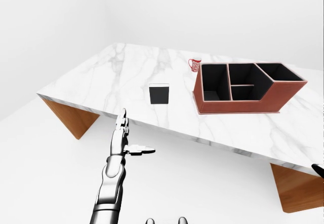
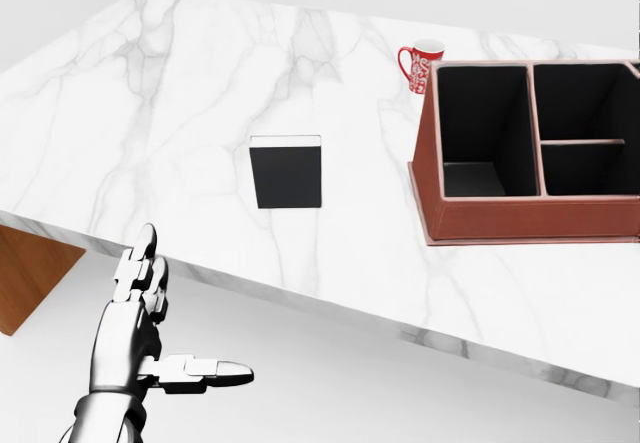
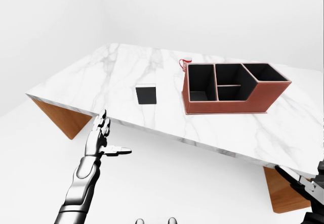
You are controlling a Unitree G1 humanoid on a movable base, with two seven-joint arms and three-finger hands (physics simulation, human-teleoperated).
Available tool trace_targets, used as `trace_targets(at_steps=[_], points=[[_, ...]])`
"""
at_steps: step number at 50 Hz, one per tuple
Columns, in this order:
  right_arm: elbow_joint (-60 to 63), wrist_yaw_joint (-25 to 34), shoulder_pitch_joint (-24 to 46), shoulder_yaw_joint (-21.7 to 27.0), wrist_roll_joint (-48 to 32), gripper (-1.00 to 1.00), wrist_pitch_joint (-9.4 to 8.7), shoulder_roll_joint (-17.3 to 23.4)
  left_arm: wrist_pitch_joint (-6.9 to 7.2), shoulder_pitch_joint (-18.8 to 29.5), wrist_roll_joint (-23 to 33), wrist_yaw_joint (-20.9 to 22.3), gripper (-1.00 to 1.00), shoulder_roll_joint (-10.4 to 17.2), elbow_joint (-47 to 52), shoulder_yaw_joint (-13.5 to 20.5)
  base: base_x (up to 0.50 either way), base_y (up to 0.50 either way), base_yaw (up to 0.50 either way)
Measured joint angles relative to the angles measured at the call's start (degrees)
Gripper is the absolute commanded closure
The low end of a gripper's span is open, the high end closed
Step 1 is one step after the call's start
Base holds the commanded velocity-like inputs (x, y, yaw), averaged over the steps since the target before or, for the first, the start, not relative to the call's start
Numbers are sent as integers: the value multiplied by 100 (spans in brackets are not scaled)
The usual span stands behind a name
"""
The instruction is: Pick up the book and place it in the left compartment of the caddy.
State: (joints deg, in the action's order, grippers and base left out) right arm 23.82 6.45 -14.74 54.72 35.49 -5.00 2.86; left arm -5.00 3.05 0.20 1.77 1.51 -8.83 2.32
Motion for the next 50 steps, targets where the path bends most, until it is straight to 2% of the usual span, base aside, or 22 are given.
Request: trace_targets(at_steps=[50], points=[[-22,21,12,-14,0,-100,0,6,0,19,27,34,-100,-1,-63,-16,6,-18,0]])
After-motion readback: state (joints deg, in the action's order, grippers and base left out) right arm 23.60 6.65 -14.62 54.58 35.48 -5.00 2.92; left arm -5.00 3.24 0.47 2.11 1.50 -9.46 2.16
